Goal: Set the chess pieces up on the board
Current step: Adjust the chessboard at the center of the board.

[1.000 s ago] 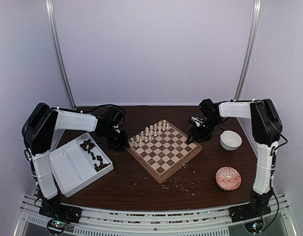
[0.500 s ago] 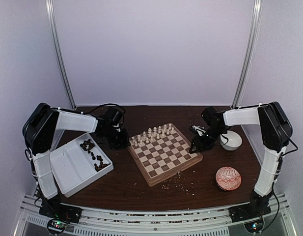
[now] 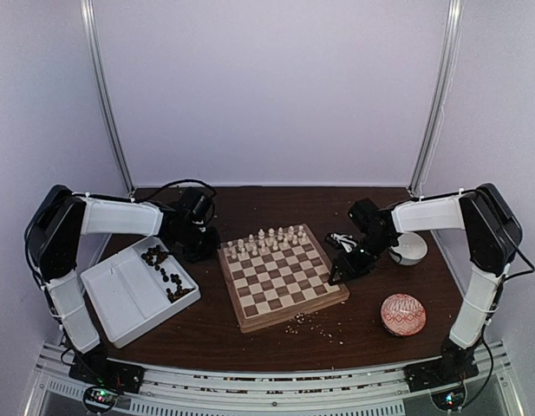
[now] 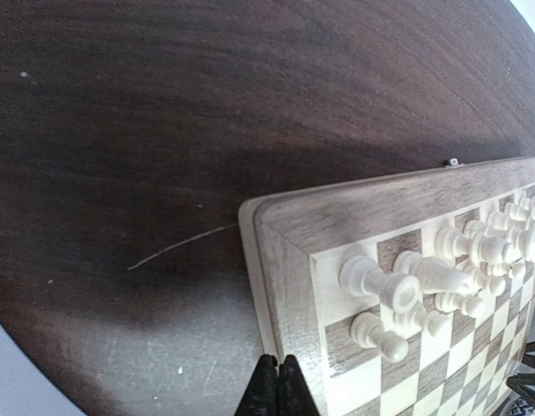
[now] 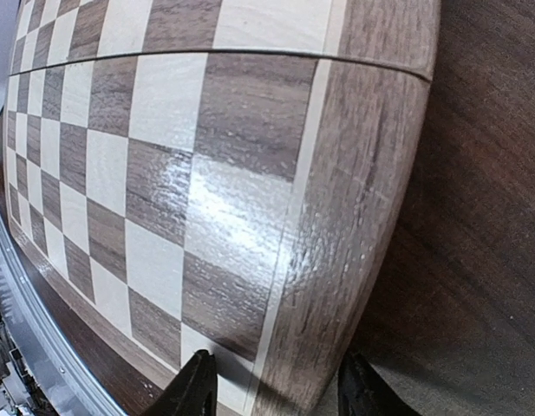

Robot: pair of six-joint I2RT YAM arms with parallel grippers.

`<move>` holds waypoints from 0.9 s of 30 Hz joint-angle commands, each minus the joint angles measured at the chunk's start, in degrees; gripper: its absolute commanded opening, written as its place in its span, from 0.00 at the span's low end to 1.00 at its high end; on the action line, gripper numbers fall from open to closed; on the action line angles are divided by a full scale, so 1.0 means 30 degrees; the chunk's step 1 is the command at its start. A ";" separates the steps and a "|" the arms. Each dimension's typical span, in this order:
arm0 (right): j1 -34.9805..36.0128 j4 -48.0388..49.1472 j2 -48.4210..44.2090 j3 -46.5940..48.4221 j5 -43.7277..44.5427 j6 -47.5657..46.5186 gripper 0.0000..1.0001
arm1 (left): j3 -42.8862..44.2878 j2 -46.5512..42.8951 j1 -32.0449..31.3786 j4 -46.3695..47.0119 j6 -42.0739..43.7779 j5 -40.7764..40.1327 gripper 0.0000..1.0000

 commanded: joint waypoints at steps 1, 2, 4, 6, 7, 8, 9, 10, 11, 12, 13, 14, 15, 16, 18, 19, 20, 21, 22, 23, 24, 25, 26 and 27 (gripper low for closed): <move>-0.0103 -0.0589 0.0127 0.0433 -0.0446 -0.0171 0.50 | 0.0249 -0.0799 -0.0104 -0.1445 0.0927 -0.2015 0.00; -0.0122 -0.0567 0.0201 0.0519 -0.0438 -0.0144 0.51 | 0.0166 -0.0677 -0.0091 -0.1460 0.0861 -0.2015 0.00; -0.0145 -0.0594 0.0388 0.0626 -0.0477 -0.0112 0.51 | 0.0347 -0.0240 -0.0087 -0.1636 0.0832 -0.1894 0.00; -0.0126 -0.0506 0.0443 0.0518 -0.0495 -0.0098 0.51 | 0.0652 0.0249 -0.0069 -0.1524 0.0953 -0.1697 0.00; -0.0144 -0.0413 0.0429 0.0391 -0.0481 -0.0109 0.51 | 0.0828 0.0498 -0.0065 -0.1335 0.1079 -0.1558 0.00; -0.0127 -0.0321 0.0409 0.0254 -0.0468 -0.0133 0.51 | 0.1070 0.0705 -0.0057 -0.1278 0.1209 -0.1497 0.00; -0.0125 -0.0284 0.0348 0.0138 -0.0441 -0.0165 0.51 | 0.1349 0.1016 -0.0056 -0.1308 0.1302 -0.1475 0.00; -0.0125 -0.0217 0.0311 0.0024 -0.0401 -0.0191 0.51 | 0.1644 0.1301 -0.0056 -0.1341 0.1398 -0.1435 0.00; -0.0136 -0.0193 0.0263 -0.0074 -0.0407 -0.0238 0.51 | 0.1997 0.1556 -0.0056 -0.1356 0.1476 -0.1285 0.00; -0.0130 -0.0169 0.0205 -0.0152 -0.0408 -0.0295 0.51 | 0.2150 0.1767 -0.0074 -0.1259 0.1540 -0.1166 0.00; -0.0140 -0.0115 0.0128 -0.0261 -0.0455 -0.0376 0.51 | 0.2271 0.1980 -0.0077 -0.1155 0.1600 -0.1030 0.00; -0.0127 -0.0042 0.0079 -0.0392 -0.0505 -0.0448 0.51 | 0.2415 0.2238 -0.0062 -0.1128 0.1647 -0.0937 0.00; -0.0125 0.0011 0.0017 -0.0541 -0.0607 -0.0560 0.50 | 0.2542 0.2435 -0.0079 -0.1095 0.1683 -0.0804 0.00; -0.0125 0.0160 -0.0005 -0.0720 -0.0715 -0.0651 0.49 | 0.2588 0.2642 -0.0081 -0.0995 0.1698 -0.0623 0.00; -0.0125 0.0509 -0.0042 -0.1209 -0.0856 -0.0628 0.48 | 0.2330 0.2782 -0.0079 -0.0210 0.1729 -0.0116 0.00; -0.0099 0.0625 -0.0067 -0.1455 -0.1020 -0.0611 0.48 | 0.2144 0.2785 -0.0114 0.0276 0.1751 0.0156 0.00; -0.0082 0.0739 -0.0114 -0.1680 -0.1173 -0.0624 0.48 | 0.2065 0.2821 -0.0140 0.0571 0.1784 0.0329 0.00; -0.0068 0.0786 -0.0234 -0.1858 -0.1291 -0.0688 0.48 | 0.2070 0.2874 -0.0198 0.0689 0.1846 0.0456 0.00; -0.0024 0.0737 -0.0337 -0.1987 -0.1426 -0.0856 0.47 | 0.2096 0.2979 -0.0257 0.0802 0.1978 0.0656 0.00; 0.0016 0.0573 -0.0434 -0.2039 -0.1517 -0.1079 0.47 | 0.2111 0.3080 -0.0286 0.1031 0.2131 0.0915 0.00; 0.0083 0.0355 -0.0453 -0.2038 -0.1630 -0.1338 0.47 | 0.2138 0.3225 -0.0352 0.1149 0.2209 0.1138 0.00; 0.0168 0.0064 -0.0448 -0.2005 -0.1787 -0.1583 0.47 | 0.2142 0.3353 -0.0412 0.1310 0.2273 0.1367 0.00; 0.0256 -0.0155 -0.0406 -0.2016 -0.1899 -0.1789 0.46 | 0.2105 0.3416 -0.0507 0.1612 0.2372 0.1619 0.00; 0.0329 -0.0326 -0.0417 -0.2098 -0.2004 -0.1910 0.46 | 0.2050 0.3476 -0.0640 0.1932 0.2425 0.1888 0.00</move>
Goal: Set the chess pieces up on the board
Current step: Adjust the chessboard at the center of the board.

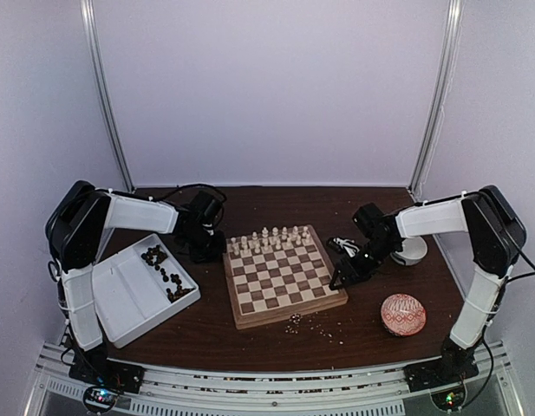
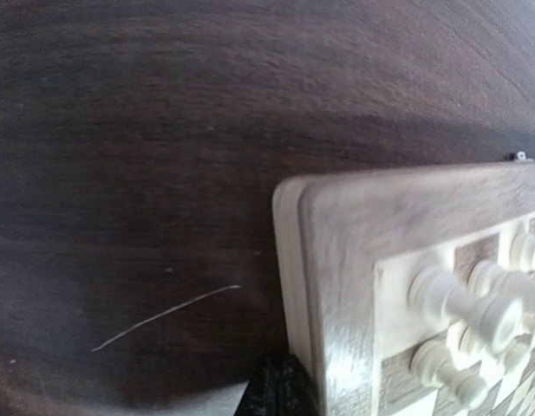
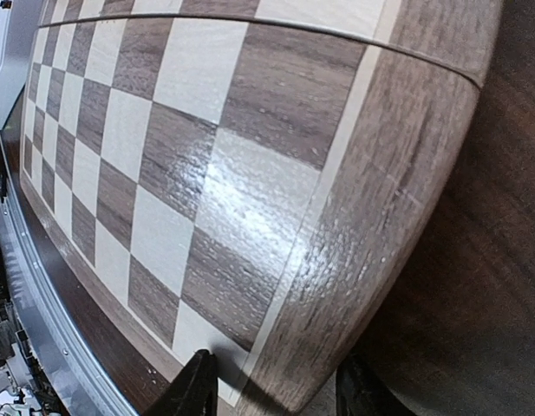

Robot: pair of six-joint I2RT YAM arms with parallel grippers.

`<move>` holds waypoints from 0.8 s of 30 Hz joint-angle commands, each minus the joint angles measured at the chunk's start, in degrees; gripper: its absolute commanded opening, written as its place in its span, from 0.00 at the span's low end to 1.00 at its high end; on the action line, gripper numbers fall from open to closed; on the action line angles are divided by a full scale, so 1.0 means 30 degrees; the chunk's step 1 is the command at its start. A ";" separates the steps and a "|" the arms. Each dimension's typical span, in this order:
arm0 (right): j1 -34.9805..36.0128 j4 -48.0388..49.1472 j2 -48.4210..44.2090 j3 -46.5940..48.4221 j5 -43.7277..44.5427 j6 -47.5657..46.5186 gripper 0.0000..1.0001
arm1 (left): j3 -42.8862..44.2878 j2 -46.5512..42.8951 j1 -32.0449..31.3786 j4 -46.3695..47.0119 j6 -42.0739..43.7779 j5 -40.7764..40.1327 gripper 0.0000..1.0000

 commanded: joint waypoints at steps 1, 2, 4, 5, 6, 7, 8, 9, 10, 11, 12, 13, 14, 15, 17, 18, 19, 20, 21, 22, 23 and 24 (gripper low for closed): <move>0.0637 -0.1243 -0.0036 -0.0772 -0.0626 -0.1237 0.46 | -0.0027 0.0543 -0.0752 0.2647 0.0683 0.2036 0.00; 0.0674 -0.1107 -0.0165 -0.1020 -0.0675 -0.1157 0.46 | -0.0051 0.0548 -0.0909 0.2710 0.0722 0.2133 0.00; 0.0708 -0.0542 -0.0612 -0.1524 -0.0693 -0.0895 0.46 | -0.0228 0.0405 -0.1284 0.2690 0.0724 0.2309 0.00; 0.0730 -0.0576 -0.0779 -0.1623 -0.0622 -0.0924 0.46 | -0.0450 0.0161 -0.1436 0.2734 0.0712 0.2376 0.00; 0.0719 -0.0759 -0.0932 -0.1624 -0.0514 -0.1041 0.46 | -0.0730 -0.0093 -0.1584 0.2728 0.0710 0.2406 0.00; 0.0717 -0.1064 -0.1086 -0.1556 -0.0354 -0.1279 0.46 | -0.0971 -0.0366 -0.1716 0.2720 0.0707 0.2498 0.00; 0.0717 -0.1289 -0.1248 -0.1528 -0.0228 -0.1466 0.46 | -0.1173 -0.0657 -0.1853 0.2642 0.0776 0.2612 0.00; 0.0732 -0.1453 -0.1397 -0.1572 -0.0131 -0.1662 0.46 | -0.1293 -0.0883 -0.1987 0.2431 0.0927 0.2652 0.00; 0.0730 -0.1499 -0.1488 -0.1684 -0.0068 -0.1807 0.46 | -0.1363 -0.1139 -0.2140 0.2196 0.1140 0.2638 0.00; 0.0733 -0.1479 -0.1562 -0.1822 0.0002 -0.1906 0.46 | -0.1361 -0.1366 -0.2291 0.1928 0.1438 0.2590 0.00; 0.0734 -0.1315 -0.1579 -0.2096 0.0062 -0.1962 0.46 | -0.1313 -0.1463 -0.2441 0.1587 0.1695 0.2546 0.00; 0.0723 -0.1119 -0.1592 -0.2339 0.0095 -0.1954 0.46 | -0.1270 -0.1541 -0.2592 0.1299 0.1895 0.2563 0.00; 0.0735 -0.0912 -0.1582 -0.2545 0.0103 -0.1968 0.46 | -0.1236 -0.1580 -0.2768 0.1036 0.2045 0.2613 0.00; 0.0716 -0.0761 -0.1570 -0.2629 0.0104 -0.1831 0.46 | -0.1231 -0.1684 -0.2995 0.0861 0.2188 0.2674 0.00; 0.0727 -0.1152 -0.1516 -0.2433 0.0055 -0.2133 0.46 | -0.1260 -0.1904 -0.3575 0.0482 0.2446 0.2639 0.00; 0.0744 -0.1245 -0.1478 -0.2392 0.0047 -0.2210 0.46 | -0.1260 -0.2050 -0.3909 0.0224 0.2586 0.2406 0.00; 0.0739 -0.1323 -0.1462 -0.2347 0.0024 -0.2278 0.46 | -0.1249 -0.2222 -0.4266 -0.0072 0.2703 0.1978 0.00; 0.0738 -0.1384 -0.1368 -0.2297 -0.0114 -0.2379 0.46 | -0.1273 -0.2434 -0.4658 -0.0325 0.2783 0.1492 0.00; 0.0738 -0.1468 -0.1251 -0.2225 -0.0256 -0.2442 0.47 | -0.1313 -0.2581 -0.5059 -0.0482 0.2995 0.1270 0.00; 0.0738 -0.1556 -0.1067 -0.2139 -0.0322 -0.2425 0.47 | -0.1318 -0.2658 -0.5516 -0.0722 0.3138 0.1162 0.00; 0.0760 -0.1671 -0.0891 -0.2070 -0.0473 -0.2397 0.46 | -0.1311 -0.2719 -0.5774 -0.0934 0.3204 0.1086 0.00; 0.0766 -0.1786 -0.0773 -0.2013 -0.0554 -0.2397 0.47 | -0.1316 -0.2738 -0.6022 -0.1081 0.3223 0.1084 0.00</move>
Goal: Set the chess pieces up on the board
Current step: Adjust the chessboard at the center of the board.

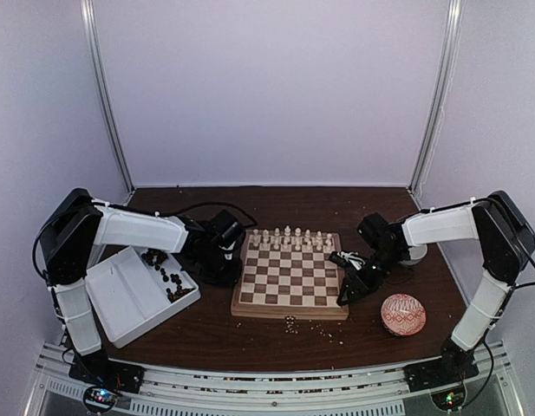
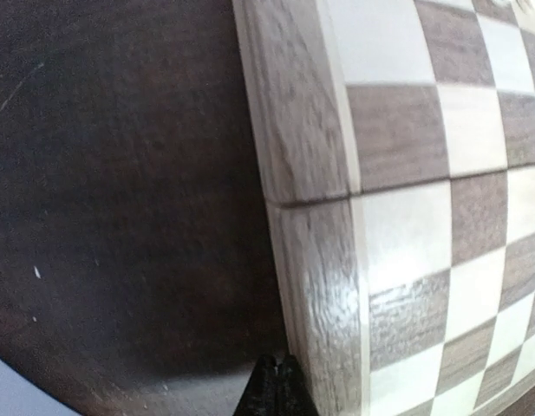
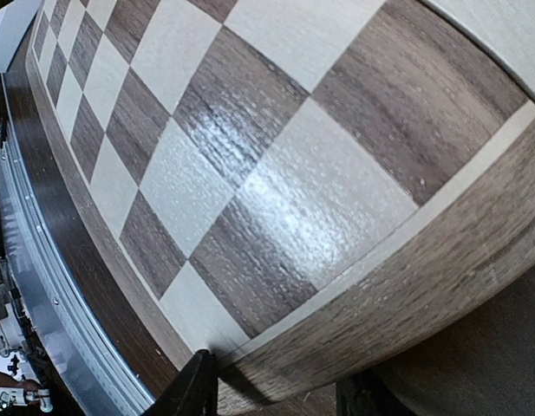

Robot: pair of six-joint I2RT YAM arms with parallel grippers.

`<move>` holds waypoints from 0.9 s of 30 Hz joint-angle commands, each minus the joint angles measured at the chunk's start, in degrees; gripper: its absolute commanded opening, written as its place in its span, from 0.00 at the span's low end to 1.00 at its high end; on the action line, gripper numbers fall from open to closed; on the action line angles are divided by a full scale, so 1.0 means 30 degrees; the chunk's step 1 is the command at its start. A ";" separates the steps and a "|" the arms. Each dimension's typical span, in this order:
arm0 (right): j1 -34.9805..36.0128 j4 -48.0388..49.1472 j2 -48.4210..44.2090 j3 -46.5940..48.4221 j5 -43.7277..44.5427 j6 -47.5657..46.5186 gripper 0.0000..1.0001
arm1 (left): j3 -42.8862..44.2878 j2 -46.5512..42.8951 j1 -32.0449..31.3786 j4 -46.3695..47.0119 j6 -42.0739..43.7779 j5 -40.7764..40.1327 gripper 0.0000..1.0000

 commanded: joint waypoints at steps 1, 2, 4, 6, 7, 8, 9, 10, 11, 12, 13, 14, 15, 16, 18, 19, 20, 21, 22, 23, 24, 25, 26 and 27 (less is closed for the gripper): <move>0.0337 -0.0555 0.1003 0.0066 -0.0149 -0.0707 0.47 | 0.0095 -0.0984 -0.2131 0.0677 0.0890 0.1284 0.00; 0.0358 -0.0653 0.1053 0.0111 -0.0182 -0.0709 0.47 | 0.0074 -0.1006 -0.2410 0.0607 0.0926 0.1293 0.00; 0.0407 -0.0824 0.1031 0.0207 -0.0316 -0.0682 0.46 | 0.0058 -0.0992 -0.2886 0.0467 0.1047 0.1120 0.00; 0.0425 -0.1182 0.0902 0.0374 -0.0345 -0.0723 0.46 | 0.0164 -0.0993 -0.3348 0.0255 0.1082 0.0859 0.00; 0.0453 -0.1383 0.0861 0.0486 -0.0404 -0.0777 0.46 | 0.0262 -0.1033 -0.3518 0.0049 0.1100 0.0643 0.00; 0.0504 -0.1602 0.0881 0.0581 -0.0408 -0.0810 0.46 | 0.0336 -0.1140 -0.3649 -0.0160 0.1157 0.0371 0.00; 0.0569 -0.1784 0.0990 0.0695 -0.0449 -0.0876 0.46 | 0.0287 -0.1293 -0.3709 -0.0215 0.1190 0.0135 0.00; 0.0605 -0.1953 0.1110 0.0805 -0.0417 -0.0943 0.46 | 0.0163 -0.1476 -0.3717 -0.0193 0.1212 -0.0044 0.00; 0.0600 -0.2084 0.1223 0.0910 -0.0300 -0.0922 0.46 | 0.0060 -0.1664 -0.3718 -0.0208 0.1197 -0.0268 0.00; 0.0614 -0.2166 0.1241 0.0934 -0.0117 -0.0916 0.46 | 0.0033 -0.1893 -0.3718 -0.0379 0.1191 -0.0564 0.00; 0.0575 -0.2356 0.1152 0.1062 -0.0028 -0.1069 0.46 | 0.0084 -0.2145 -0.3718 -0.0689 0.1235 -0.0990 0.00; 0.0534 -0.2742 0.0969 0.1224 -0.0028 -0.1311 0.48 | 0.0149 -0.2440 -0.3718 -0.0995 0.1342 -0.1280 0.00; 0.0485 -0.3299 0.0700 0.1406 0.0023 -0.1657 0.50 | 0.0274 -0.2814 -0.3718 -0.1312 0.1466 -0.1503 0.00; 0.0460 -0.4066 0.0356 0.1590 0.0198 -0.1974 0.52 | 0.0378 -0.3201 -0.3718 -0.1568 0.1639 -0.1656 0.00; 0.0362 -0.4943 -0.0594 0.1944 0.0838 -0.2452 0.55 | 0.0643 -0.4030 -0.3718 -0.2068 0.1972 -0.1966 0.00; 0.0251 -0.5230 -0.1157 0.2038 0.1131 -0.2557 0.57 | 0.0860 -0.4430 -0.3703 -0.2556 0.2079 -0.2413 0.00; 0.0138 -0.5445 -0.1660 0.2134 0.1329 -0.2662 0.58 | 0.1180 -0.4751 -0.3654 -0.3129 0.2140 -0.2970 0.00; -0.0015 -0.5615 -0.2104 0.2259 0.1526 -0.2708 0.59 | 0.1476 -0.5007 -0.3520 -0.3827 0.2126 -0.3637 0.00; -0.0188 -0.5753 -0.2474 0.2381 0.1646 -0.2776 0.59 | 0.1782 -0.5295 -0.3239 -0.4482 0.2000 -0.4222 0.00; -0.0349 -0.5785 -0.2769 0.2484 0.1700 -0.2843 0.60 | 0.1885 -0.5566 -0.2794 -0.5150 0.1691 -0.4808 0.00; -0.0479 -0.5679 -0.3074 0.2561 0.1671 -0.2895 0.60 | 0.1835 -0.5874 -0.2266 -0.5783 0.1220 -0.5372 0.00; -0.0616 -0.5476 -0.3339 0.2573 0.1602 -0.2942 0.60 | 0.1555 -0.6337 -0.1574 -0.6063 0.0846 -0.5677 0.00; -0.0728 -0.5183 -0.3559 0.2600 0.1505 -0.2999 0.60 | 0.1043 -0.6849 -0.0846 -0.6142 0.0422 -0.5916 0.00; -0.0867 -0.4846 -0.3854 0.2581 0.1398 -0.3098 0.60 | 0.0463 -0.7756 -0.0111 -0.6163 -0.0118 -0.6232 0.05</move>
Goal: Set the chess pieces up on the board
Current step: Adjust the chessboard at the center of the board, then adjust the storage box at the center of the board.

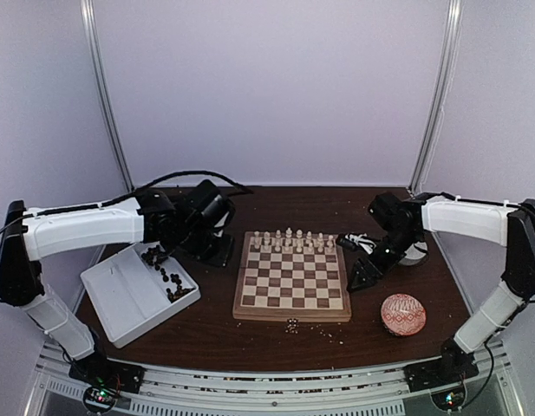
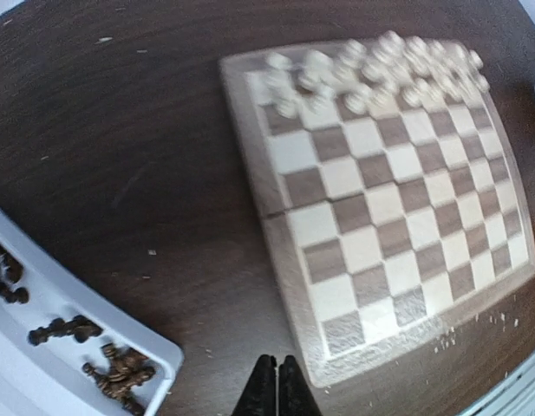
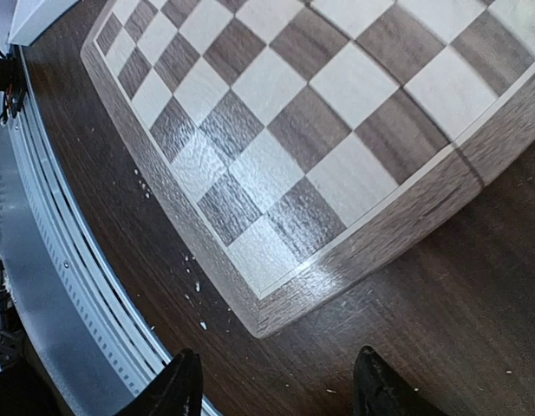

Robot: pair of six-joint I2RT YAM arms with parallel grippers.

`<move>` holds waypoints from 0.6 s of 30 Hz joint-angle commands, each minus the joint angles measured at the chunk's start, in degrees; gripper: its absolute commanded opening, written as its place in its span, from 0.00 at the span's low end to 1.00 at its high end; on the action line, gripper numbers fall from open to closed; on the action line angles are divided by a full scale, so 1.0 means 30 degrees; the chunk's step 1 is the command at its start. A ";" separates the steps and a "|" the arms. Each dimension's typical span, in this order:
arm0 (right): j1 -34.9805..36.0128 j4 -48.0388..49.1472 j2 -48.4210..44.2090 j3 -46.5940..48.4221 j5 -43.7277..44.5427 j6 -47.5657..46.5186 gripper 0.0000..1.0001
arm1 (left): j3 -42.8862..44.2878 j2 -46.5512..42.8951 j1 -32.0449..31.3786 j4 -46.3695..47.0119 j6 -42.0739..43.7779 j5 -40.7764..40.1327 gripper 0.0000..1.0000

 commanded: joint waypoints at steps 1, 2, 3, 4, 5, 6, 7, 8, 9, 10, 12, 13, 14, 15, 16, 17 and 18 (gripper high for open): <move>-0.0626 0.0736 -0.1401 0.0294 0.0233 -0.0747 0.60 | -0.1605 -0.2652 0.3256 -0.1830 -0.1815 -0.2662 0.13; -0.0778 0.1290 -0.1751 0.0146 0.0220 -0.0792 0.60 | -0.2091 -0.3280 0.4014 -0.1865 -0.2154 -0.2983 0.20; -0.0940 0.2078 -0.2084 -0.0114 0.0244 -0.0834 0.60 | -0.2470 -0.3820 0.4760 -0.2122 -0.2533 -0.3345 0.27; -0.1140 0.2985 -0.2436 -0.0513 0.0266 -0.0762 0.60 | -0.2807 -0.4308 0.5524 -0.2484 -0.2976 -0.3683 0.32; -0.1278 0.3893 -0.2737 -0.1002 0.0301 -0.0607 0.60 | -0.3127 -0.4699 0.6490 -0.2918 -0.3419 -0.3986 0.37; -0.1405 0.4780 -0.2987 -0.1492 0.0284 -0.0448 0.60 | -0.3508 -0.5059 0.7274 -0.3268 -0.3859 -0.4133 0.39; -0.1510 0.5451 -0.3154 -0.1926 0.0110 -0.0355 0.60 | -0.3877 -0.5361 0.8098 -0.3569 -0.4264 -0.4046 0.40; -0.1548 0.5791 -0.3259 -0.2138 -0.0209 -0.0413 0.60 | -0.4319 -0.5721 0.8830 -0.3712 -0.4397 -0.3826 0.40; -0.1582 0.5650 -0.3297 -0.2106 -0.0468 -0.0798 0.60 | -0.4792 -0.6059 0.9530 -0.3712 -0.4403 -0.3612 0.40; -0.1608 0.5255 -0.3409 -0.1963 -0.0519 -0.1156 0.60 | -0.5188 -0.6306 1.0185 -0.3708 -0.4360 -0.3497 0.40; -0.1810 0.5263 -0.3896 -0.1935 -0.0621 -0.1087 0.60 | -0.5765 -0.6313 1.1492 -0.3915 -0.3989 -0.2868 0.40; -0.1959 0.5416 -0.4208 -0.2040 -0.0868 -0.1003 0.60 | -0.5932 -0.6118 1.2016 -0.4107 -0.3806 -0.2478 0.40; -0.2047 0.5512 -0.4456 -0.2131 -0.1063 -0.0926 0.60 | -0.6118 -0.5888 1.2539 -0.4314 -0.3651 -0.2202 0.39; -0.2091 0.5491 -0.4667 -0.2164 -0.1205 -0.0924 0.61 | -0.6273 -0.5691 1.2894 -0.4472 -0.3449 -0.1925 0.39; -0.2104 0.5441 -0.4806 -0.2139 -0.1325 -0.0957 0.61 | -0.6446 -0.5553 1.3173 -0.4561 -0.3252 -0.1733 0.38; -0.2098 0.5409 -0.4886 -0.2146 -0.1443 -0.0975 0.61 | -0.6581 -0.5470 1.3321 -0.4583 -0.3080 -0.1633 0.38; -0.2101 0.5401 -0.4969 -0.2132 -0.1520 -0.1000 0.61 | -0.6668 -0.5408 1.3464 -0.4698 -0.3015 -0.1642 0.38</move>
